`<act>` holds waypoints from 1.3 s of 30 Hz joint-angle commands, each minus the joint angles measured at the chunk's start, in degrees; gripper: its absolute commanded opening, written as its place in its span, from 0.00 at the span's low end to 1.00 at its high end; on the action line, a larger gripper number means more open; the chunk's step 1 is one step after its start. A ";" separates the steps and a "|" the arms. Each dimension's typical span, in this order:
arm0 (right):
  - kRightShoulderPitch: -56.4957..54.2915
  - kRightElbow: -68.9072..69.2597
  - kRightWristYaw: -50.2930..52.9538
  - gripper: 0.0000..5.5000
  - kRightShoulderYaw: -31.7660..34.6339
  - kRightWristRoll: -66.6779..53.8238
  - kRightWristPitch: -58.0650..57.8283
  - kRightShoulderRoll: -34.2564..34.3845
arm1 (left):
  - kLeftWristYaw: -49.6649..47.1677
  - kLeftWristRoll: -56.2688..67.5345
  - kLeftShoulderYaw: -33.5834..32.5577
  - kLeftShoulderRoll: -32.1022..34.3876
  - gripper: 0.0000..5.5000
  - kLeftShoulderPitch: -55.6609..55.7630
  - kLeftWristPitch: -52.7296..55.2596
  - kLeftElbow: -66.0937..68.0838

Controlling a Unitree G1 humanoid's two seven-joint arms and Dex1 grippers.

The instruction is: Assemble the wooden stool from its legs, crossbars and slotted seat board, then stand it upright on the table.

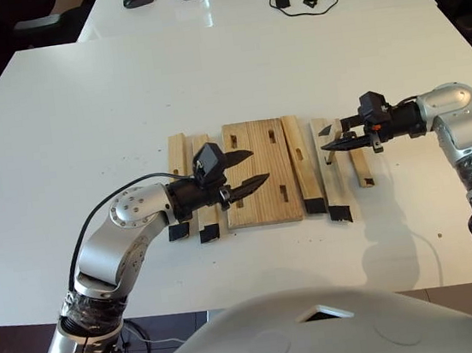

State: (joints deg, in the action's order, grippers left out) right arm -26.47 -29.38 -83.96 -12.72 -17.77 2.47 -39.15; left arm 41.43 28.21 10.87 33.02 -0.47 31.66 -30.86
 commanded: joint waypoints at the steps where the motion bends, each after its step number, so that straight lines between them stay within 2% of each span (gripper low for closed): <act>1: 6.32 -0.27 3.26 0.33 -0.93 3.78 -3.45 0.35 | 0.50 -0.96 0.01 0.45 0.52 0.81 -0.29 0.44; 5: 5.33 1.55 5.58 0.44 2.14 2.81 -4.83 1.22 | 0.20 -1.34 -0.08 0.37 0.52 0.11 -0.57 0.08; 11: 5.74 11.86 7.65 0.44 10.33 -4.09 -10.85 -0.74 | 0.31 -1.87 -0.03 0.44 0.52 0.18 -1.07 0.33; 16: 6.32 29.15 11.85 0.44 21.22 -19.74 -25.82 -2.49 | 0.28 -2.09 -0.40 0.80 0.52 -0.33 -1.63 0.49; 19: 3.34 35.74 19.54 0.44 25.05 -27.11 -31.99 0.26 | 0.17 -2.17 -0.41 0.82 0.52 -0.34 -1.64 0.56; 22: -0.42 36.25 28.30 0.44 23.73 -26.14 -32.52 5.23 | 0.06 -2.34 -0.07 0.53 0.52 0.33 -1.54 0.93; 25: -0.70 36.13 32.12 0.44 20.16 -21.70 -30.74 7.62 | 0.13 -2.43 0.33 0.34 0.52 0.90 -1.49 1.20; 39: 6.18 36.31 32.65 0.44 20.99 -20.54 -28.12 9.57 | 0.69 -3.20 0.83 0.63 0.52 0.62 -1.37 1.65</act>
State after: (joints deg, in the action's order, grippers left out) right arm -22.65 8.40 -50.84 8.93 -40.19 -27.30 -29.82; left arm 41.61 25.80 11.41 33.25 -0.17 30.30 -29.41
